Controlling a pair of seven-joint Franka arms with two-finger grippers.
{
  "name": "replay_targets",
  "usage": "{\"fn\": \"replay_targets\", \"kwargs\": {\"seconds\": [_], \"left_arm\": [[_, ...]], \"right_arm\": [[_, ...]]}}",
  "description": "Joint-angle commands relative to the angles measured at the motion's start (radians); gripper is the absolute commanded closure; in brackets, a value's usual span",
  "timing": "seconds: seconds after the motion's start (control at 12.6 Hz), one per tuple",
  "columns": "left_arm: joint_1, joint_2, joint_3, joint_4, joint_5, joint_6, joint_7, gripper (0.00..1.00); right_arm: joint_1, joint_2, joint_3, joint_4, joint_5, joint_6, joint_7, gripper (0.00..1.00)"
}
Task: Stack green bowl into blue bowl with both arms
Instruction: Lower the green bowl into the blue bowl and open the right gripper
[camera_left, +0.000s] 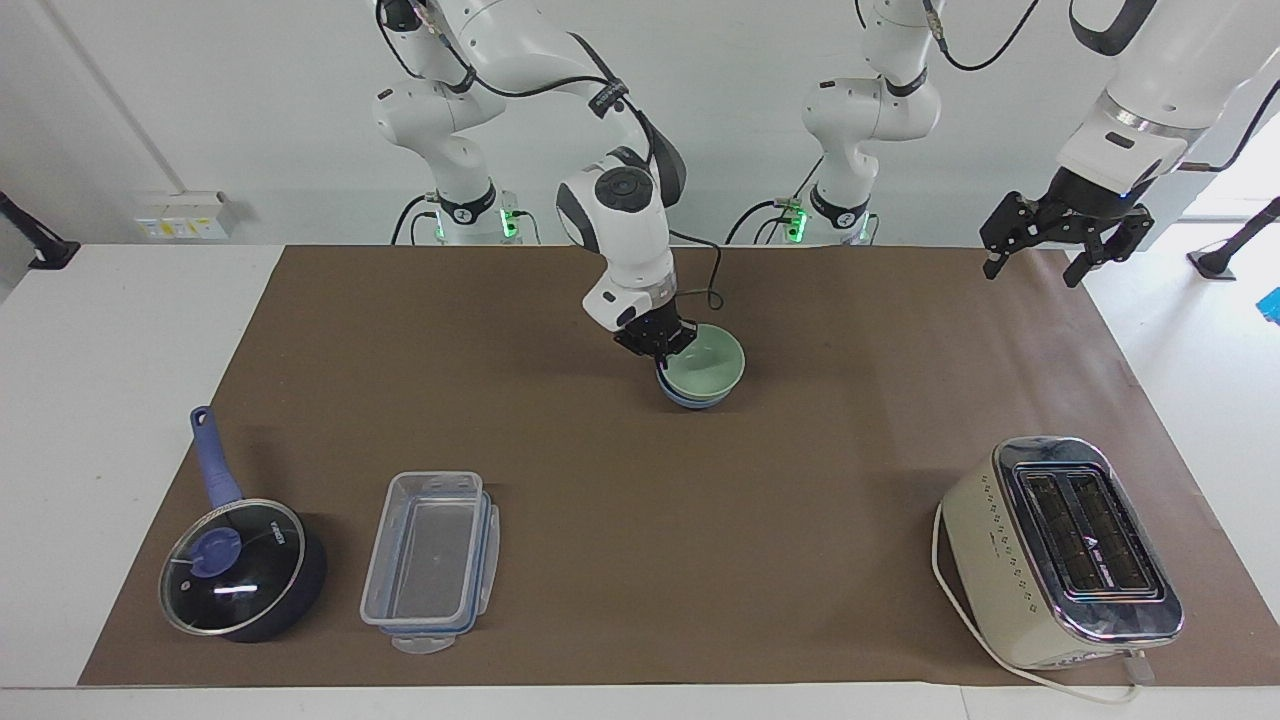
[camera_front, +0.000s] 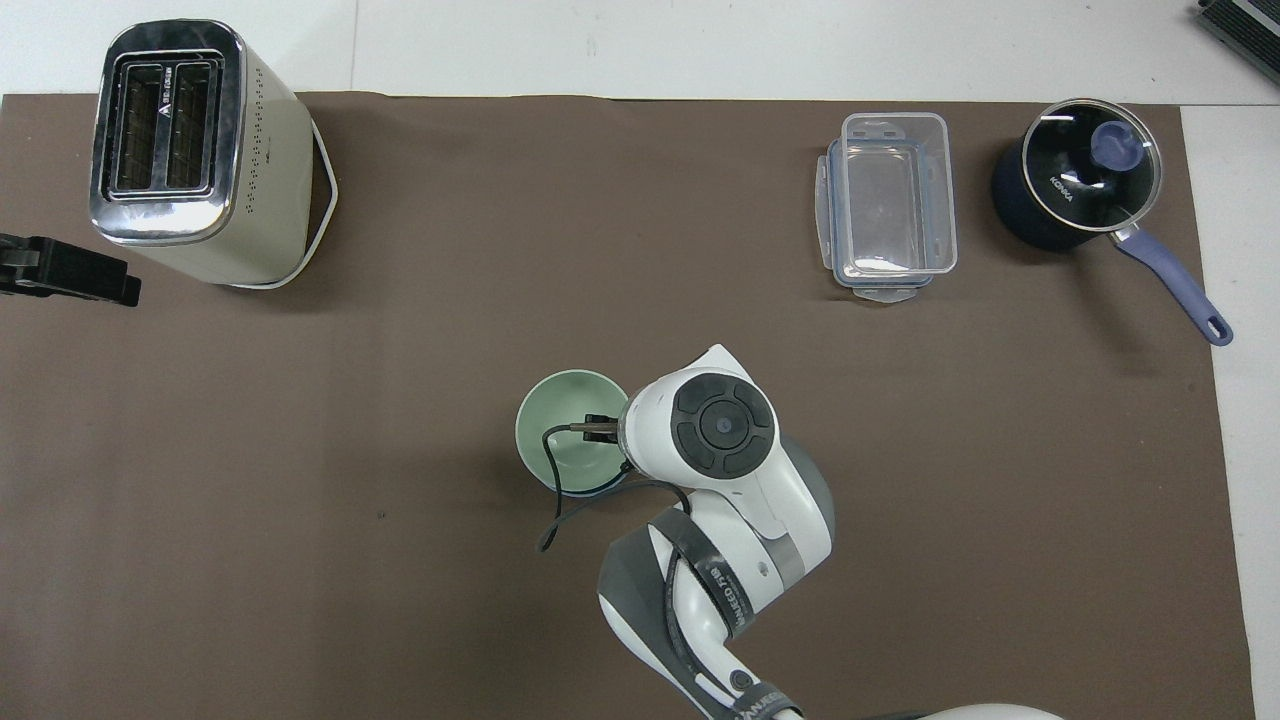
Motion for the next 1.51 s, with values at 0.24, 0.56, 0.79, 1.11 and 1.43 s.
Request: {"fn": "replay_targets", "kwargs": {"seconds": [0.24, 0.56, 0.79, 1.11, 1.43], "left_arm": [[0.013, 0.003, -0.011, 0.02, 0.018, -0.023, 0.01, 0.0], [0.013, 0.003, -0.011, 0.02, 0.018, -0.023, 0.01, 0.0], [0.013, 0.003, -0.011, 0.019, 0.018, -0.023, 0.01, 0.0], [0.013, 0.001, -0.011, 0.018, 0.017, -0.023, 0.005, 0.0], [0.014, -0.003, -0.009, 0.014, 0.017, -0.026, 0.002, 0.0]], "right_arm": [[-0.002, -0.008, 0.004, -0.029, 0.017, 0.021, 0.005, 1.0], [-0.002, -0.005, 0.004, -0.029, 0.017, 0.022, 0.009, 0.79], [0.004, -0.002, 0.004, -0.009, 0.008, 0.022, 0.009, 0.0], [-0.043, -0.077, -0.011, 0.023, -0.001, -0.005, 0.003, 0.0], [-0.184, -0.163, -0.008, 0.092, -0.099, -0.175, -0.076, 0.0]]}}
